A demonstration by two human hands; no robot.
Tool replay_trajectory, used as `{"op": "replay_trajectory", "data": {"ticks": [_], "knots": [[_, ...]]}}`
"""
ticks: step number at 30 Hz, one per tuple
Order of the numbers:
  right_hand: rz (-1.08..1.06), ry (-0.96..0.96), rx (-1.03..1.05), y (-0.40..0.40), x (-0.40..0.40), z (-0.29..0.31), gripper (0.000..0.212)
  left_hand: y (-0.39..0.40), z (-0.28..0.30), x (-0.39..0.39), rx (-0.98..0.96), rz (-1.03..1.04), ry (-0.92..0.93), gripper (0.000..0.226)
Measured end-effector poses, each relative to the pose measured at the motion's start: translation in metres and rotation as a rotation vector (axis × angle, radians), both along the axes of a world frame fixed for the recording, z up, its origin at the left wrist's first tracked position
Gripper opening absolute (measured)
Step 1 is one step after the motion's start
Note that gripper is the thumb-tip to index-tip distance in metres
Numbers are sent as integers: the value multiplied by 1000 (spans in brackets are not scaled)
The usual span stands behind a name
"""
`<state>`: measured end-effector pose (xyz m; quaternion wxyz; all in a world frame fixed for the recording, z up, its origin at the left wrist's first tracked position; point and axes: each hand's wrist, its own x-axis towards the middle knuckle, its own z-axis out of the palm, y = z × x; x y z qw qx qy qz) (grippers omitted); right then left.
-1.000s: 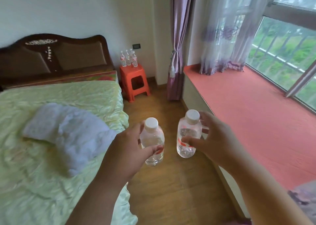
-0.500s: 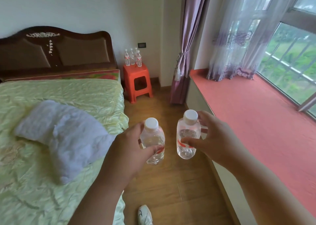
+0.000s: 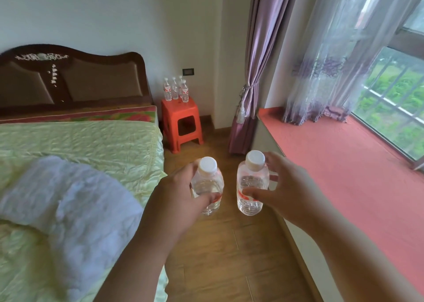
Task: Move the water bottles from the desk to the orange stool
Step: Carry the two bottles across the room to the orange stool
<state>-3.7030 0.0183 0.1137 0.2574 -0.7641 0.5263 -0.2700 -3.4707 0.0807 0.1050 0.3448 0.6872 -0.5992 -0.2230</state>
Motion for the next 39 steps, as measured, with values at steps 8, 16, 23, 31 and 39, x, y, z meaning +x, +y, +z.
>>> {"op": "replay_trajectory", "data": {"ticks": [8,16,23,31,39], "knots": [[41,18,6,-63,30,-7,66,-54,-6,26,15,33,20,67],[179,21,13,-166,49,-9,72,-126,-2,35,18,151,-1,62],[289,-14,-12,-273,60,8,70,-204,15,32,-16,278,-31,62],[343,-13,-27,-357,53,8,64,-275,9,29,-14,336,-7,61],[327,34,-16,-423,83,-3,65,-344,-9,61,8,302,15,58]]}}
